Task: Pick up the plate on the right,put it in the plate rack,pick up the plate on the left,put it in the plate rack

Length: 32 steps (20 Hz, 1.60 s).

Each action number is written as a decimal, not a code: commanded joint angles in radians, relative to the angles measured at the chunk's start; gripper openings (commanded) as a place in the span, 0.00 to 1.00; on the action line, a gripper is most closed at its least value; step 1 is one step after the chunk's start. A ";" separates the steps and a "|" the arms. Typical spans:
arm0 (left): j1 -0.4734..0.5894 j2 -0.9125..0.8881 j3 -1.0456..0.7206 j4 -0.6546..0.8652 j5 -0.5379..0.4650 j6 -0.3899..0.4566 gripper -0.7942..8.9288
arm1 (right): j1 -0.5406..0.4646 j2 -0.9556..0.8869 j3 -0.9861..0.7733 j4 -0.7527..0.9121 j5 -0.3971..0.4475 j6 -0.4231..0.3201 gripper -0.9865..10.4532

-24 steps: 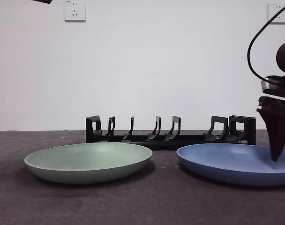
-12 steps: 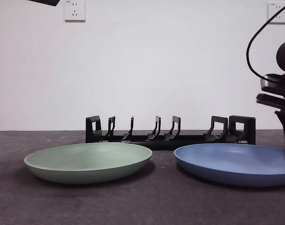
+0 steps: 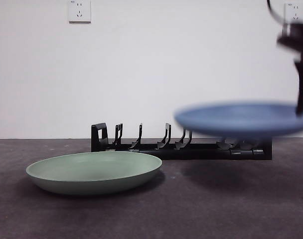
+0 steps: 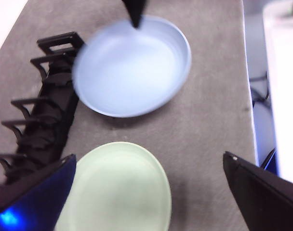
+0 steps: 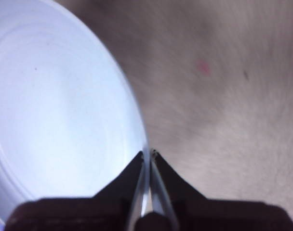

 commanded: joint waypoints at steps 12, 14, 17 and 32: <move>-0.256 0.174 -0.001 0.290 -0.417 0.418 0.72 | 0.223 -0.087 0.294 -0.219 -0.046 0.011 0.08; -0.256 0.180 -0.001 0.293 -0.417 0.436 0.69 | 0.245 -0.087 0.294 -0.216 -0.046 0.013 0.08; -0.256 0.185 -0.001 0.276 -0.411 0.431 0.40 | 0.250 -0.087 0.294 -0.207 -0.047 0.018 0.08; -0.287 0.185 -0.001 0.206 -0.385 0.397 0.07 | 0.250 -0.087 0.294 -0.195 -0.046 0.021 0.08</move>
